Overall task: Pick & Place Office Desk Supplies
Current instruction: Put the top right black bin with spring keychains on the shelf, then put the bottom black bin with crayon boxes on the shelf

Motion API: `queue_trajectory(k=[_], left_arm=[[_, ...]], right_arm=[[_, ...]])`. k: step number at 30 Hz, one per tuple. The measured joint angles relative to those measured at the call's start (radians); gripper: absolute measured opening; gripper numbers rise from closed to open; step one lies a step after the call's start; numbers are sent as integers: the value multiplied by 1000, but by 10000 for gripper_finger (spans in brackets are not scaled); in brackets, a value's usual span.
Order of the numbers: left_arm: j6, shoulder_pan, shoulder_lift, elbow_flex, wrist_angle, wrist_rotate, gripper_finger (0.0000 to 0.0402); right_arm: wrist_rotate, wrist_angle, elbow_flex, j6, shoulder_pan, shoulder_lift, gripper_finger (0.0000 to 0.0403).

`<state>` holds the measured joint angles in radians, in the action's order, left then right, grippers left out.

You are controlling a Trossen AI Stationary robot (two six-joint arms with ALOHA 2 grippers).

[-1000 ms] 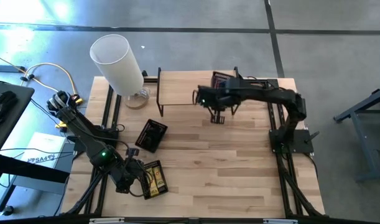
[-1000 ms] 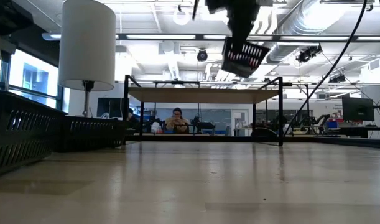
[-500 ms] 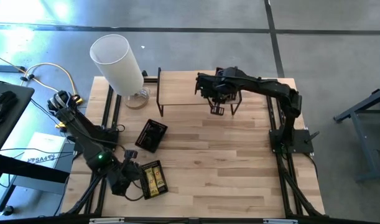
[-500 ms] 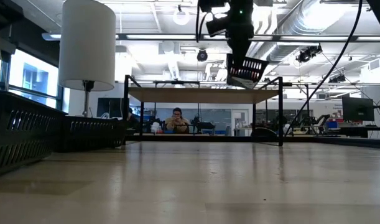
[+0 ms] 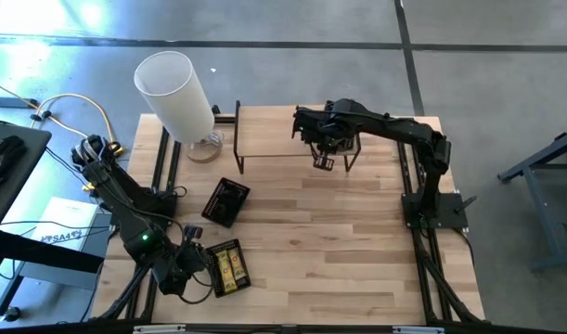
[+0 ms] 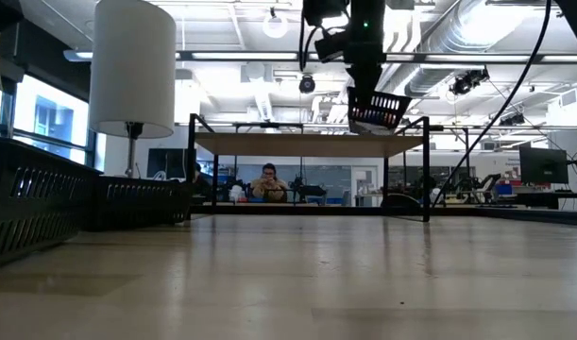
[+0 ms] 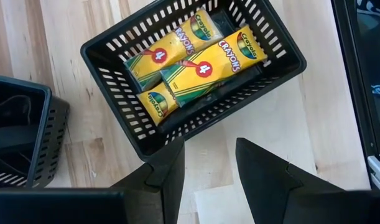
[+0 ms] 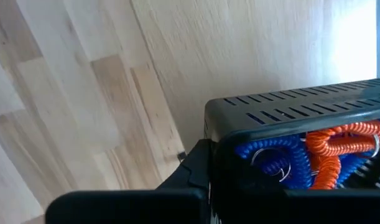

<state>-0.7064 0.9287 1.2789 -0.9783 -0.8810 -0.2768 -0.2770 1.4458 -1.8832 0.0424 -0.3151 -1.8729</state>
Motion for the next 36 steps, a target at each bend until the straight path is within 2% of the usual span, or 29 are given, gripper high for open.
queue_trajectory(k=[9,20,23,32,36], left_arm=[[-27,1,0,0,4,0,138],[-24,1,0,0,8,-8,138],[-24,1,0,0,8,-10,138],[-24,1,0,0,8,-10,138],[-24,1,0,0,8,-10,138]], right_arm=[[23,-31,0,-19,-1,0,10],[-67,-33,0,-9,4,0,109],[-128,-44,0,-52,16,0,124],[-175,-66,-27,-84,122,58,133],[-165,-73,-35,-165,206,95,133]])
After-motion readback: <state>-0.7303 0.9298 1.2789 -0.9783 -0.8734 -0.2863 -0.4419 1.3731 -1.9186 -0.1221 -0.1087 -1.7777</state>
